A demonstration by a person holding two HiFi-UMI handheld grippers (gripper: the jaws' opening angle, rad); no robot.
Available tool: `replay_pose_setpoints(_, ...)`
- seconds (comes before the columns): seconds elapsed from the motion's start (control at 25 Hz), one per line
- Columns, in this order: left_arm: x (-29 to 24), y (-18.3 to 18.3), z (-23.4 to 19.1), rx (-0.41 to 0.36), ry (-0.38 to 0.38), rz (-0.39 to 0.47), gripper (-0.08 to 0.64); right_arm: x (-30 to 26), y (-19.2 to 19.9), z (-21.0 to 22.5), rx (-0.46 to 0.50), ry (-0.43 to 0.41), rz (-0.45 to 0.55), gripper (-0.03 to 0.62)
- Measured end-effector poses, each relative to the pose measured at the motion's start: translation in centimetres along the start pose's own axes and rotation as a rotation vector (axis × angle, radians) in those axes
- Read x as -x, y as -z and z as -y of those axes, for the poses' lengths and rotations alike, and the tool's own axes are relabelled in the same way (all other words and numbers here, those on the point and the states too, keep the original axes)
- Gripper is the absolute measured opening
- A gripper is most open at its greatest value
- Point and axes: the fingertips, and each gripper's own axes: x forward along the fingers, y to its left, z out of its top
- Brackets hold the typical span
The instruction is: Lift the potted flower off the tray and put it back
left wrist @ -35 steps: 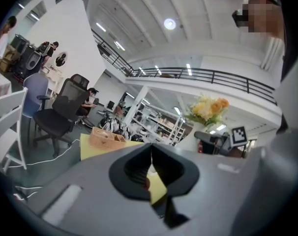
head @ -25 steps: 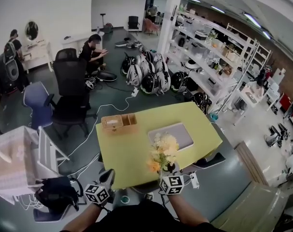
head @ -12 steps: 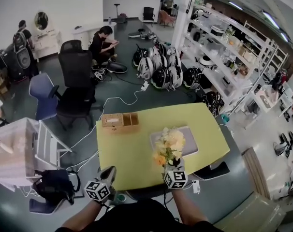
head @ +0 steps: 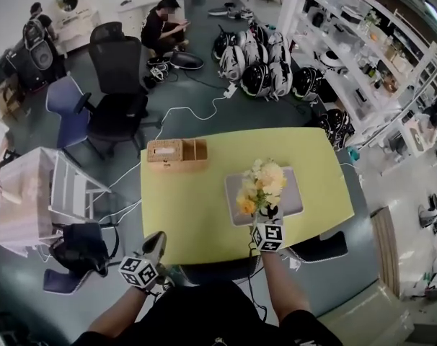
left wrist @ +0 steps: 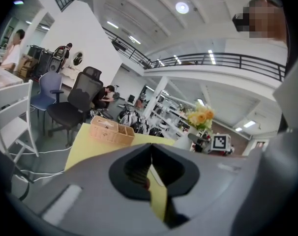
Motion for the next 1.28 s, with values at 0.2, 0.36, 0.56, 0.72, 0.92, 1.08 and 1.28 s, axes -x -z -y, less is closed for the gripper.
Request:
replay_pose_setpoints(0.2,-1.9,1.6,-0.5,0.019,-0.045,-0.031,0.008,-3.5,4.9,5.5,-0.014,0.048,-0.026,0.216)
replay_pose_setpoints(0.36,-2.1,2.7,-0.4,0.024,-0.081,-0.058,0.008,-5.1,8.4,9.1,-0.018,0.088,-0.054,0.216)
replay_pose_setpoints(0.56,-2.3,3.4,0.2,0.028,-0.11,-0.074,0.008,-6.8,9.8,11.9,0.006,0.106,-0.051,0.216)
replay_pose_setpoints(0.72,-2.9,4.0,0.9,0.018,-0.121,-0.085,0.008,-7.9,11.4,13.6,0.038,0.117,-0.066,0.216)
replay_pose_setpoints(0.92,-3.4,4.3,1.6,0.005,-0.119,-0.096,0.008,-7.3,12.8,13.9,0.035,0.116,-0.069,0.222)
replay_pose_setpoints(1.08,-3.7,4.1,1.6,0.002,-0.117,-0.1,0.008,-6.3,13.2,13.4,0.031,0.124,-0.058,0.229)
replay_pose_setpoints(1.28,-4.4,3.5,2.7,-0.014,-0.105,-0.086,0.008,-6.3,13.8,13.9,0.032,0.119,-0.086,0.23)
